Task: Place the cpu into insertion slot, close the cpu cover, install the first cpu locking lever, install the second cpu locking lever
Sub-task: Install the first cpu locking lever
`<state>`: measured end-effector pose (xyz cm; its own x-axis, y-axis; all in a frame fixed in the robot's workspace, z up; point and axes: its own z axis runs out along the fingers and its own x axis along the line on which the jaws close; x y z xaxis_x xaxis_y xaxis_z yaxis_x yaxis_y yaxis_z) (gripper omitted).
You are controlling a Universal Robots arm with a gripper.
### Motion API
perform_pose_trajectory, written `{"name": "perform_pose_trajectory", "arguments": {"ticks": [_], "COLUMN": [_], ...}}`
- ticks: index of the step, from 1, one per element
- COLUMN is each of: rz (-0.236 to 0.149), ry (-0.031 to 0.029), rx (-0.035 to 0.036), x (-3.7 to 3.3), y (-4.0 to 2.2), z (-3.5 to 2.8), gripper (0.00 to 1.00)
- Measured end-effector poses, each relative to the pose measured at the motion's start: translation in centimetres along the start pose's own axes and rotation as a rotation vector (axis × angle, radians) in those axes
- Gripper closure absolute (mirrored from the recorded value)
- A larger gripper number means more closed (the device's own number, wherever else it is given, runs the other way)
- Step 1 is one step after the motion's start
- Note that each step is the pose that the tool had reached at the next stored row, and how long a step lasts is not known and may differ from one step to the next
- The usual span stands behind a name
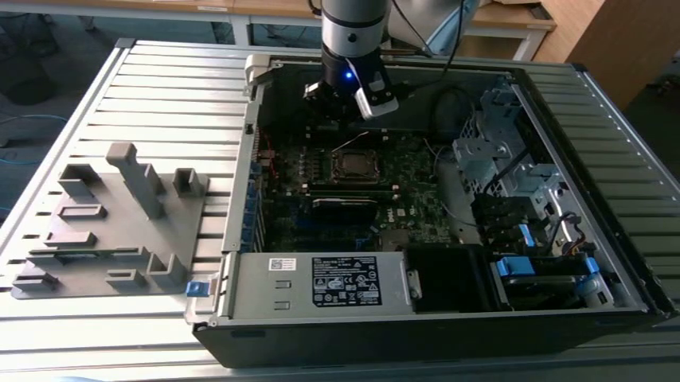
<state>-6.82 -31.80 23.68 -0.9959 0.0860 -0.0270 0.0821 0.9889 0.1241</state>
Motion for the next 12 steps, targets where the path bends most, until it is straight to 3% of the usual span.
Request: {"name": "perform_pose_trajectory", "arguments": {"ticks": [12], "rz": [0.000], "ry": [0.0013], "rx": [-0.0001], "x": [-0.57], "y": [0.17], "z": [0.29], "gripper": [0.89]}}
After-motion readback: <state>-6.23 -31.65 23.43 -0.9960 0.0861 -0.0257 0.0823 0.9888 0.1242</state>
